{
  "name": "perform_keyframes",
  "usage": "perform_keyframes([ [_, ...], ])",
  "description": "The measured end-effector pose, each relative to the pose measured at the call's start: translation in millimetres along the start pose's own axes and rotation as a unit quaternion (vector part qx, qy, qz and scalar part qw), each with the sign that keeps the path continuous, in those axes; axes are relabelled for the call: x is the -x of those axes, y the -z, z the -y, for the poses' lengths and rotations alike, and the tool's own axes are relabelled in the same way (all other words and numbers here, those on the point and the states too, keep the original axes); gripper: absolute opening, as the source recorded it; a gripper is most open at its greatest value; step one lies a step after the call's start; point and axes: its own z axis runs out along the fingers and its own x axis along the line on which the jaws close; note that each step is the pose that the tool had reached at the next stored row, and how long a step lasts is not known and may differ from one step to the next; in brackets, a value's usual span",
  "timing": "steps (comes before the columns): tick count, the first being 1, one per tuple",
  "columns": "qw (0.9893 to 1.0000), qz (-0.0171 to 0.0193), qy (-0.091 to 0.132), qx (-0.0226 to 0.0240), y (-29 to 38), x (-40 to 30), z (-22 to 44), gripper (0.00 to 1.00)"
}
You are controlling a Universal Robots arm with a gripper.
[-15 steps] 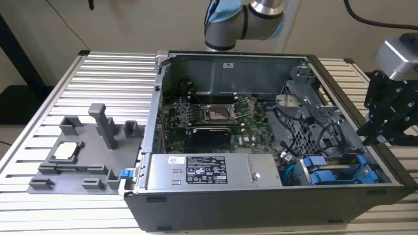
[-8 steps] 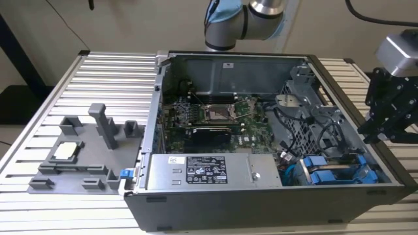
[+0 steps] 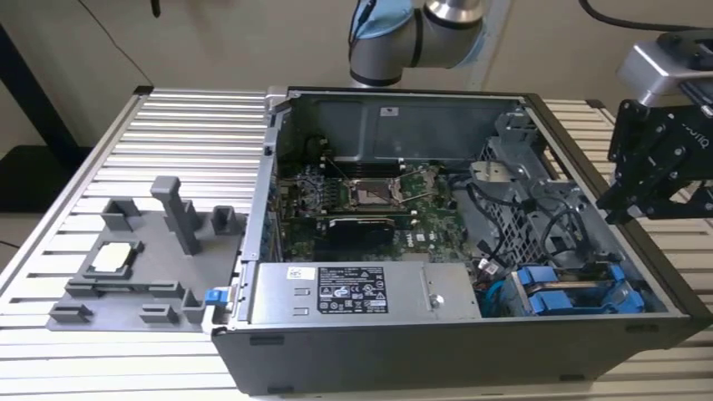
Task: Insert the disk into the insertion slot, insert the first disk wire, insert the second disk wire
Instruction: 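Insert the first disk wire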
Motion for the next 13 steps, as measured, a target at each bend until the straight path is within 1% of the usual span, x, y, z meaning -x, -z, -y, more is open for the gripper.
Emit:
perform_keyframes([
  [2, 1.0000, 0.0000, 0.000, 0.0000, -0.7, 6.5, -1.5, 0.27],
  [3, 1.0000, 0.0000, 0.000, 0.0001, -0.9, 8.7, -3.9, 0.27],
  [6, 1.0000, 0.0000, 0.000, -0.0002, -1.2, 13.8, -15.8, 0.27],
  [13, 1.0000, 0.0000, 0.000, -0.0010, -1.6, 23.6, -46.9, 0.27],
])
